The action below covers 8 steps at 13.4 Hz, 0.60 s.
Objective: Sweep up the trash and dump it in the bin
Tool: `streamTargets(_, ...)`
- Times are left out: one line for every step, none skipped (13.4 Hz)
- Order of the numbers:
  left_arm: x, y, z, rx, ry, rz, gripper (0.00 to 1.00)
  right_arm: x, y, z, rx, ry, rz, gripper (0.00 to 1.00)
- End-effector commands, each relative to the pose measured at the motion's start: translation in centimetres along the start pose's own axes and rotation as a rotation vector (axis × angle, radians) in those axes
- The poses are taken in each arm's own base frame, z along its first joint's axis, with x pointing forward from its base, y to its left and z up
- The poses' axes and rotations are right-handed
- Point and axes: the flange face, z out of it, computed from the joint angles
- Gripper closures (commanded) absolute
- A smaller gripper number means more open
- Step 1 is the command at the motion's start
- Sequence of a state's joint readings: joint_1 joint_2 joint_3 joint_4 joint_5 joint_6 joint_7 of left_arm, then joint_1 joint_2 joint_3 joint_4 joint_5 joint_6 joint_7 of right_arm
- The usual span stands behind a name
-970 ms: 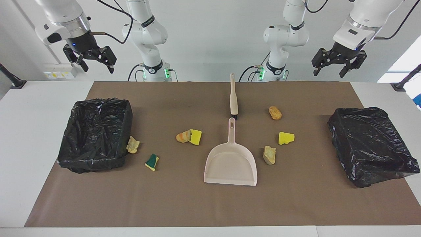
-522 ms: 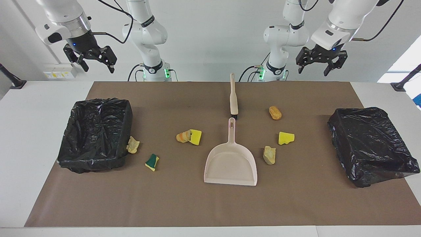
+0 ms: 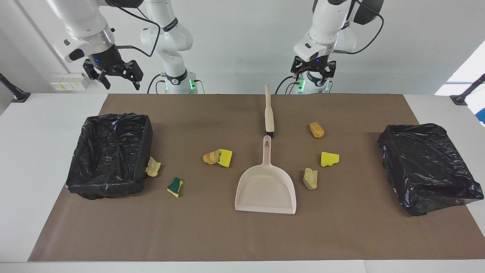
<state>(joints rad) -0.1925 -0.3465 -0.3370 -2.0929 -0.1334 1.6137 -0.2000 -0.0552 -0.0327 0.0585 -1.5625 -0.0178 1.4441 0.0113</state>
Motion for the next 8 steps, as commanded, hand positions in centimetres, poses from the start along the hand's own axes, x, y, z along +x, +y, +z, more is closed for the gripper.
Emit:
streamTargets(-2.4, 1.9, 5.1, -0.023, 0.007, -0.018, 0.0, 2.7, -1.6, 3.0, 0.016, 0.0, -0.018, 0.0)
streamTargets(-2.9, 3.2, 6.7, -0.008, -0.003, 0.002, 0.0, 4.0, -2.9, 4.6, 0.016, -0.01, -0.038, 0.0)
streamTargets(-3.3, 4.2, 8.5, 0.0, -0.007, 0.005, 0.0, 5.2, -4.1, 5.9, 0.018, 0.001, -0.035, 0.0)
streamTargets(-3.4, 4.8, 10.2, -0.012, 0.0, -0.008, 0.0, 6.3, -6.0, 7.7, 0.018, 0.001, -0.018, 0.0)
streamTargets(-3.7, 6.0, 11.8, -0.01, 0.007, -0.002, 0.0, 7.6, -7.8, 9.6, 0.019, 0.007, 0.002, 0.0)
streamTargets(-3.9, 7.0, 13.7, -0.001, 0.013, -0.017, 0.0, 8.7, -9.9, 11.7, 0.021, 0.012, 0.015, 0.0)
streamTargets(-4.4, 7.8, 15.8, 0.008, 0.021, -0.037, 0.0, 9.5, -12.3, 13.3, 0.026, 0.025, 0.039, 0.0)
streamTargets(-4.9, 8.0, 17.3, 0.01, 0.032, -0.04, 0.0, 9.9, -14.5, 14.4, 0.029, 0.038, 0.059, 0.0)
